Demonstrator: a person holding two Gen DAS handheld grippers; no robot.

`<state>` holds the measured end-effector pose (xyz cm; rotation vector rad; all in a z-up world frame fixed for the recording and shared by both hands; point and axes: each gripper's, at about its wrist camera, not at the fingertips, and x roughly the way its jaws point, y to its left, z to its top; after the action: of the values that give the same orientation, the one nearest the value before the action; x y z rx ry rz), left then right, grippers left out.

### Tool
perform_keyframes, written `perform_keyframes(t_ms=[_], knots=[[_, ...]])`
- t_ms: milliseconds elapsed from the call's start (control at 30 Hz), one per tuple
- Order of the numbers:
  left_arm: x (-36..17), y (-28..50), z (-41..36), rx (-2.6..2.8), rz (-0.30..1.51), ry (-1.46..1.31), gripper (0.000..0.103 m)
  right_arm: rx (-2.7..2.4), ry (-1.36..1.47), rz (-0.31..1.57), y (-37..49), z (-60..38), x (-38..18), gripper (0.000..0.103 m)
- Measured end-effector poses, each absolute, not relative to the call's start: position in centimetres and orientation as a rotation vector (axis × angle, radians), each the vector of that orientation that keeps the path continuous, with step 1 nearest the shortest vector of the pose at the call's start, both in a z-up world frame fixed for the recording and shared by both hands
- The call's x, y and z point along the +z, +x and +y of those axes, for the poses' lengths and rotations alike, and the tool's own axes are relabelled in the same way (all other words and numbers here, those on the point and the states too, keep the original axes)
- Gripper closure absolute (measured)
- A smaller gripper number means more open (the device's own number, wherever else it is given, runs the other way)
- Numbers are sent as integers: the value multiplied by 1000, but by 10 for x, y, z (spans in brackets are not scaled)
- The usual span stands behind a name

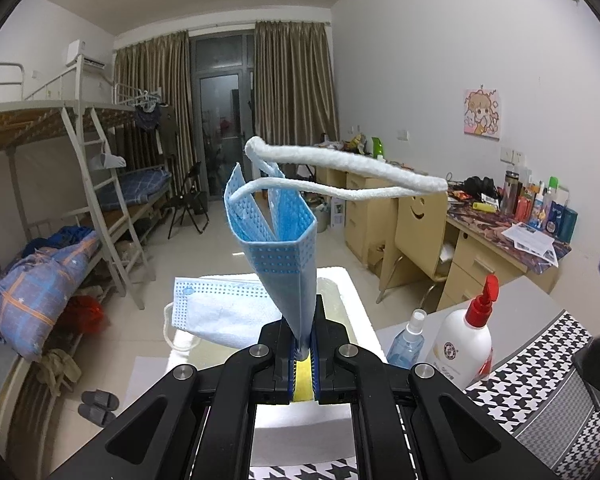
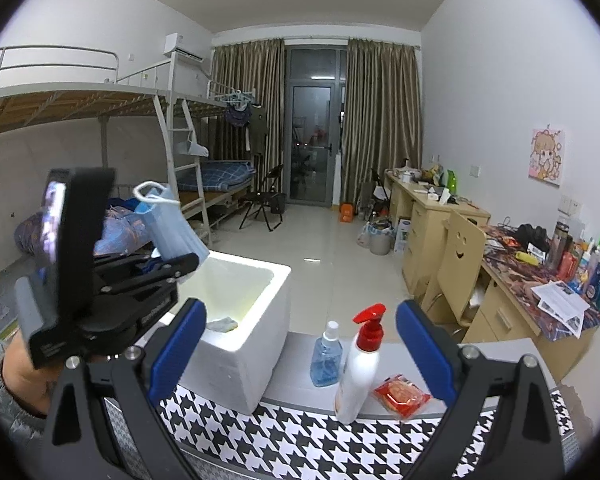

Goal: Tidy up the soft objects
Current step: 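Lower the blue mask into the foam box and open the left gripper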

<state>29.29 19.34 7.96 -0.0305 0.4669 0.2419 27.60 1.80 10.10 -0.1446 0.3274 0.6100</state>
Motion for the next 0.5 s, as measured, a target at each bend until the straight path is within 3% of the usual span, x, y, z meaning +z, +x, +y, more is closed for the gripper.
perform_keyframes(t_ms=[500], knots=[[61, 324, 199, 224, 540, -49, 95, 568, -96, 358, 276, -8, 93, 5]])
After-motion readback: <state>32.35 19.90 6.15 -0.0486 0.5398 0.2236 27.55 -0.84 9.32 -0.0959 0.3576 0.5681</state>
